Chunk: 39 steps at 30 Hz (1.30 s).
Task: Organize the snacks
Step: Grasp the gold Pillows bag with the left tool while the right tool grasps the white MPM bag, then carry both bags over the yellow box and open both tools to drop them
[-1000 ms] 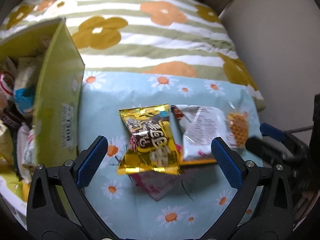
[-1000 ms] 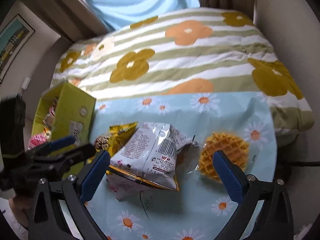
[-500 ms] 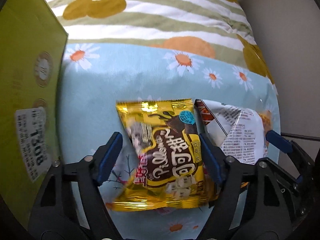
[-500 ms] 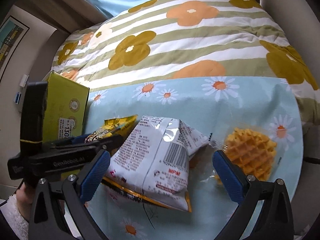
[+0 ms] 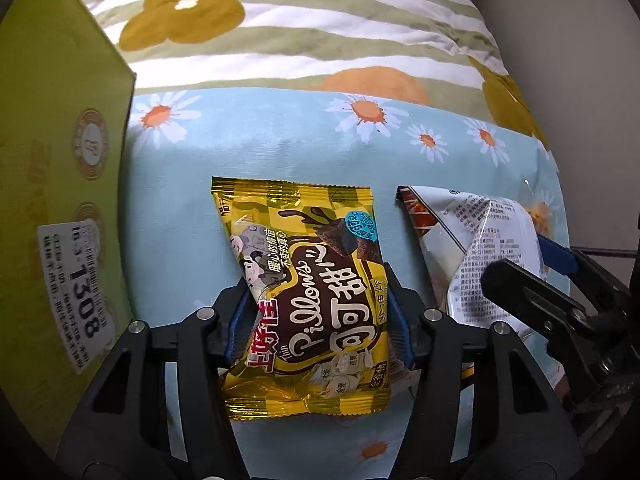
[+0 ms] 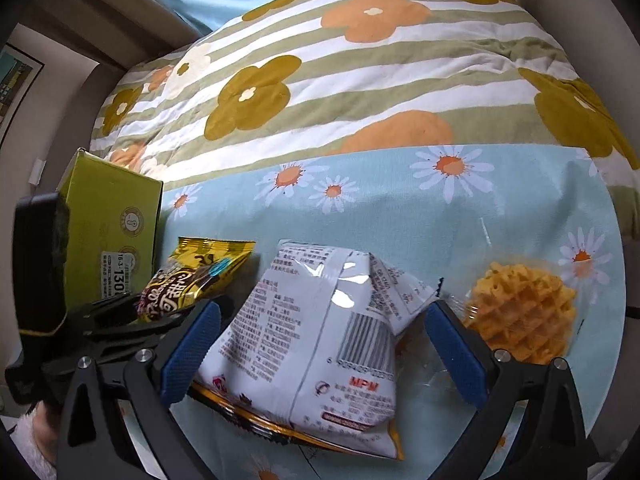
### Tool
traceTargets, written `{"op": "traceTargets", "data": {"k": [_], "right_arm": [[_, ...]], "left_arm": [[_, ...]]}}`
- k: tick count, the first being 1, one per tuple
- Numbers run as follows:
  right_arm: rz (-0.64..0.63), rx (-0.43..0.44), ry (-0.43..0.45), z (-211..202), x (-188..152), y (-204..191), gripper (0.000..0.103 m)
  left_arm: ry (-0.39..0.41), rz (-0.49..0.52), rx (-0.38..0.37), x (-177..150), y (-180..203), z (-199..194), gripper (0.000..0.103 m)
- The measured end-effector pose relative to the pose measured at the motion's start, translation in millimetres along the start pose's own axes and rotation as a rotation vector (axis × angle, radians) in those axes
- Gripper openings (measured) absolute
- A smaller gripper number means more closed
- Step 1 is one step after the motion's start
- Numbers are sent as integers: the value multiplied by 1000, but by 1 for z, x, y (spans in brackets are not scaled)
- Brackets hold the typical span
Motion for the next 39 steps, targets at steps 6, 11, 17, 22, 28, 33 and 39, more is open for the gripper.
{"op": "traceTargets", "data": {"k": [6, 11, 17, 22, 28, 33, 39], "right_arm": [[8, -19, -41, 16, -3, -2, 91], [32, 11, -49, 17, -10, -1, 70], [-14, -27, 2, -2, -12, -8, 61], [-34, -40, 75, -35, -14, -12, 61], [-87, -42, 169, -84, -14, -28, 61], [-154, -49, 242, -116, -18, -59, 61], [-219, -31, 326, -140, -19, -124, 61]], "left_arm": [[6, 1, 10, -2, -4, -4, 52], [16, -4, 7, -4, -3, -7, 52], [59, 7, 3, -8, 0, -26, 52], [110, 32, -15, -15, 7, -51, 52], [226, 51, -26, -26, 15, -104, 52], [324, 54, -37, -34, 6, -157, 52], [429, 40, -47, -36, -36, -220, 52]]}}
Point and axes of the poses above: each gripper's, at about its wrist camera, not at the fingertips, and z roughly the way its jaws point, y to its right, x to its top, the point moved 4 cm from there along z, roughly the way its jaws point, and after that the axes turned 2 degrees about x, right-handed, at the moved point
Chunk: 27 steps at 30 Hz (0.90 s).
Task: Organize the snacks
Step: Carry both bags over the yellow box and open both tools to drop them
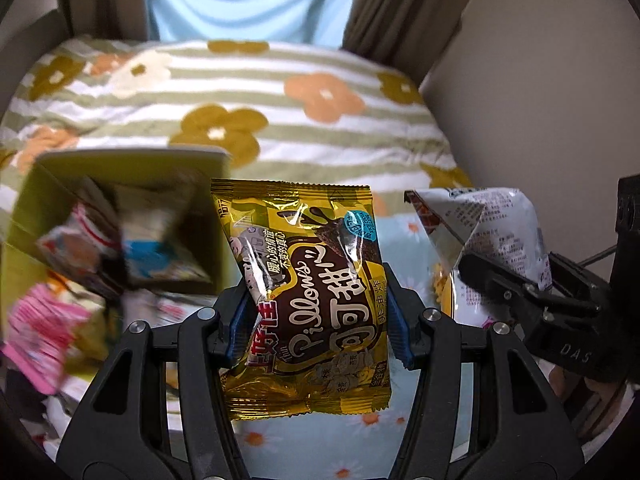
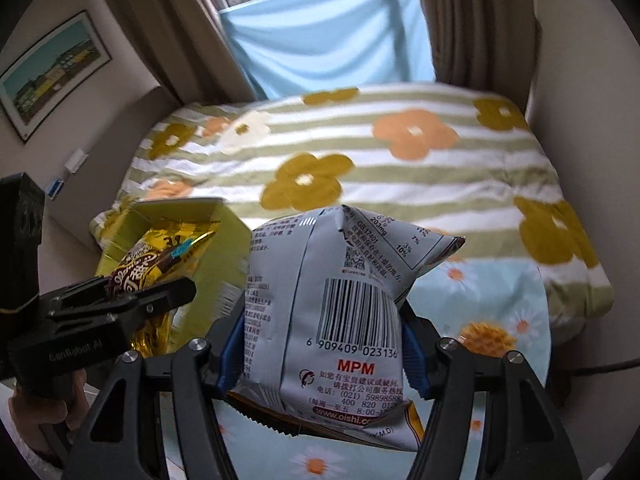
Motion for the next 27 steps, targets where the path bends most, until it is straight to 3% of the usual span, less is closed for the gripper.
{"op": "traceTargets", "data": {"k": [6, 11, 19, 27], "right_arm": [[9, 14, 55, 5, 12, -60, 61], [9, 32, 40, 38, 15, -112, 61], [24, 49, -7, 92, 6, -173, 61], [48, 26, -54, 112, -6, -188, 61]], "left_arm": [[34, 0, 4, 14, -65, -37, 52], [22, -14, 39, 15, -132, -46, 52], [-49, -15, 71, 12, -216, -25, 52], [-113, -9, 73, 13, -246, 4, 56]]}}
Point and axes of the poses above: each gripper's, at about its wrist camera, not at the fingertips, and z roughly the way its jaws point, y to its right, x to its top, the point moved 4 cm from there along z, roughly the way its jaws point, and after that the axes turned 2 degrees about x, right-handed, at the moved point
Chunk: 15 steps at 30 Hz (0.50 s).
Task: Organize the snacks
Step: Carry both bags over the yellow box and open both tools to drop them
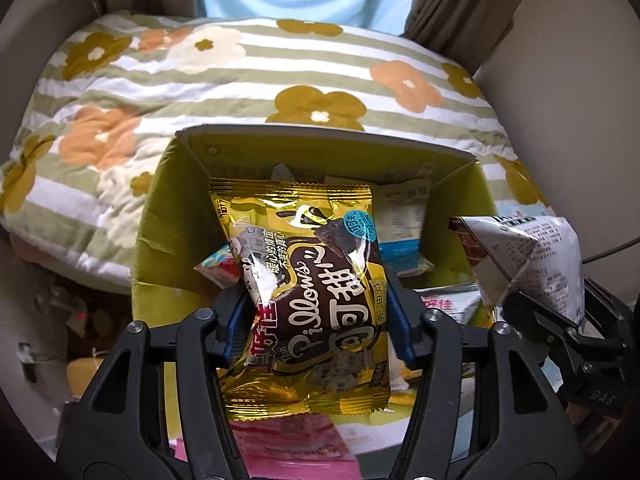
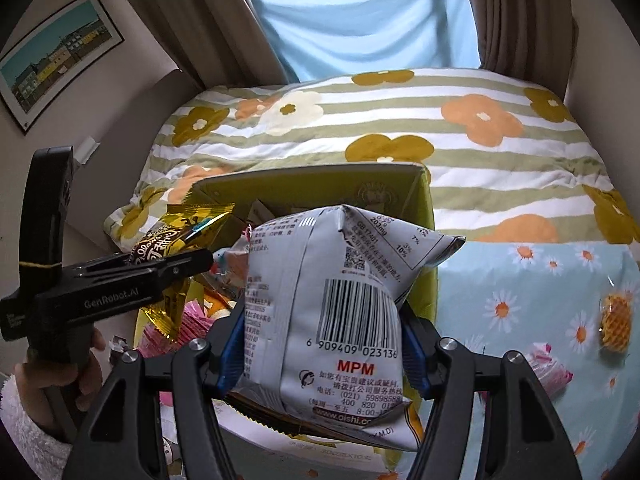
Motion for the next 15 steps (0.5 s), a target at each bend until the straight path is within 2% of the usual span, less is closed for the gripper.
{"op": "traceTargets", "data": {"k": [1, 2, 3, 4, 7, 12, 15], "right_arm": [[10, 0, -6, 2, 0, 1, 61], [14, 1, -9, 3, 0, 1, 61], [15, 2, -13, 5, 0, 2, 61], [13, -1, -15, 5, 0, 2, 61], [13, -3, -13, 6, 3, 3, 61], [27, -3, -32, 12, -1, 8, 61], [10, -11, -48, 16, -5, 6, 61]], "left_arm": [[-6, -3, -2, 1, -3, 2, 65], [-2, -3, 1, 2, -5, 3, 88], [10, -1, 15, 3, -7, 1, 99], [26, 0, 24, 3, -8, -2, 103], [60, 2, 45, 4, -12, -9, 103], [51, -82, 12, -3, -29, -16, 103], [53, -100, 28, -10, -35, -19, 103]]}}
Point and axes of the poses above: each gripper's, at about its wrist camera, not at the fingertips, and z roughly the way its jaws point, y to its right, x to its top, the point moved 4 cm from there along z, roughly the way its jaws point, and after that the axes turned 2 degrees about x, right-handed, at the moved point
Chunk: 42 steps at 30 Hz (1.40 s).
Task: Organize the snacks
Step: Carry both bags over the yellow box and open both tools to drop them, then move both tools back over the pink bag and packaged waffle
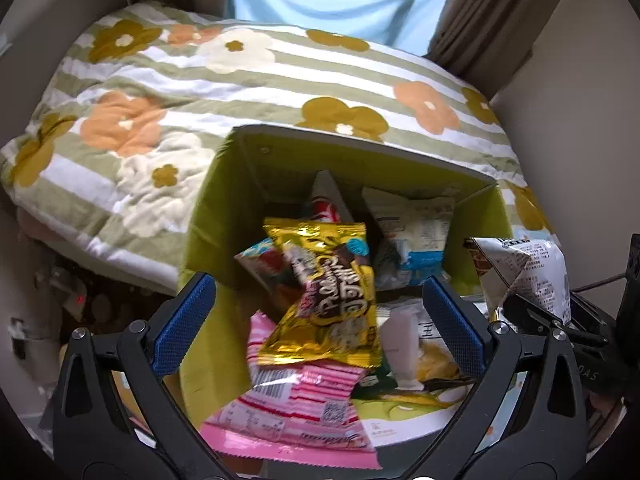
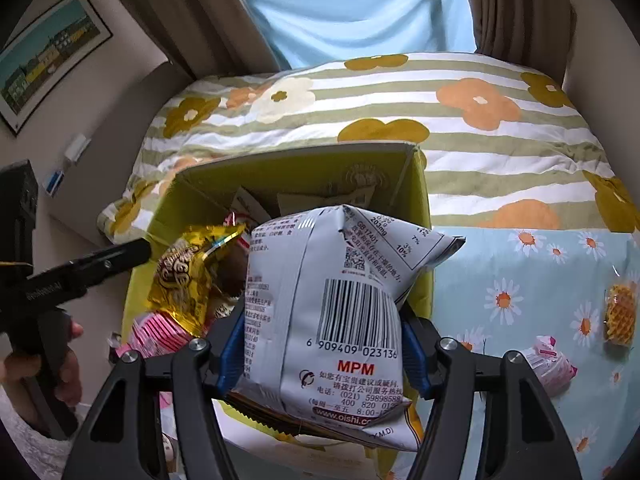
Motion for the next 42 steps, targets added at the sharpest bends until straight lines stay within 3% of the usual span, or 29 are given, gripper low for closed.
{"op": "traceTargets", "data": {"k": [7, 10, 12, 13, 19, 26, 35, 42], "right_arm": [[-43, 17, -34, 12, 4, -13, 62], [-98, 6, -30, 19, 6, -24, 72], [-119, 10, -14, 21, 4, -29, 99], [-134, 5, 5, 22, 3, -31, 103], [-208, -46, 53, 11, -5, -38, 103], [-190, -55, 83, -12, -7, -40, 103], [-148, -96, 135, -48, -11, -29, 103], [-101, -95, 182, -82, -16, 8, 103]], "left_arm": [[2, -20, 7, -11, -4, -6, 103], [5, -21, 5, -13, -3, -9, 103], [4, -15, 10, -15, -3, -11, 103], [5, -13, 11, -15, -3, -12, 103], [3, -5, 14, -16, -3, -13, 103], [32, 21, 4, -10, 3, -23, 103], [105, 93, -37, 0, 39, -45, 103], [142, 142, -50, -1, 86, -57, 103]]}}
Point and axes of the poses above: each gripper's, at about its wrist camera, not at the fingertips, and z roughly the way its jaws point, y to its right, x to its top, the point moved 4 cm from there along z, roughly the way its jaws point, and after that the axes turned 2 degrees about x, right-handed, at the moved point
